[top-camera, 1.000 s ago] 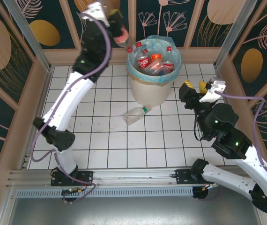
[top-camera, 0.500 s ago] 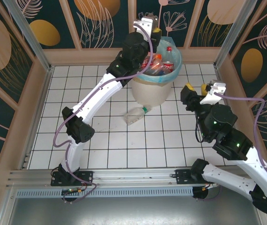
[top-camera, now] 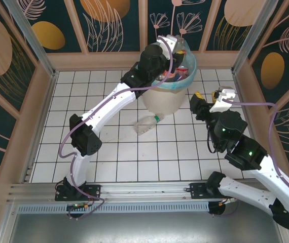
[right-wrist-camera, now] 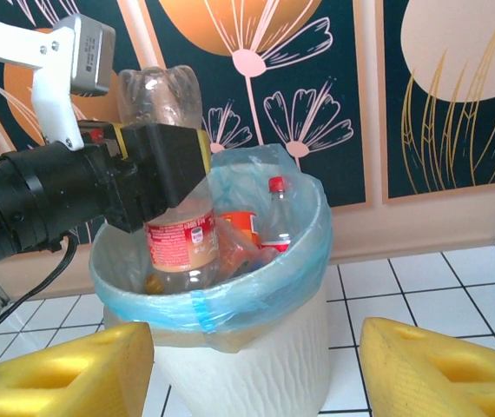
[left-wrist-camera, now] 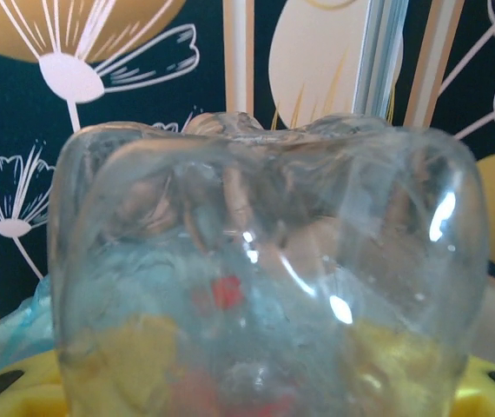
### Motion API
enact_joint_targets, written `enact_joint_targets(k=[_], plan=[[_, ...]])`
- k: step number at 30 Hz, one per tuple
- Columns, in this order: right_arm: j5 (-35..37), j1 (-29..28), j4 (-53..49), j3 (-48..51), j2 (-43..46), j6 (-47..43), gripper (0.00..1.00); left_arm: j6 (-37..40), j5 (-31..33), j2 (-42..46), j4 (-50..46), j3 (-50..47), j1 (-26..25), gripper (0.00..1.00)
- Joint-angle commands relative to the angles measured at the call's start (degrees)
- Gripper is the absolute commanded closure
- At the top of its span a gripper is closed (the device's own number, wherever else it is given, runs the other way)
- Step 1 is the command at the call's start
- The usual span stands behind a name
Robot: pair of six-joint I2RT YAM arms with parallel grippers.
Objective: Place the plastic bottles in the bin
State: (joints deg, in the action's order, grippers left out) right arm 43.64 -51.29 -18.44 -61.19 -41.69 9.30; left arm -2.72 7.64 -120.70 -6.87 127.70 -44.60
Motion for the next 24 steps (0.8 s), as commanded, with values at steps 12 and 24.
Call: enact_joint_targets(k=[12,24], plan=[[0.46,0.38,-0.73,1.32,-0.06,1.15,0.35,2.47,-0.20,-0.33,-5.48,-5.60,-0.20,0.52],[0.22,0.40,-0.82,0.98,-0.51,0.95,0.34,-13.00,7.46,-2.15,-11.79,10.12,4.28,0.49]])
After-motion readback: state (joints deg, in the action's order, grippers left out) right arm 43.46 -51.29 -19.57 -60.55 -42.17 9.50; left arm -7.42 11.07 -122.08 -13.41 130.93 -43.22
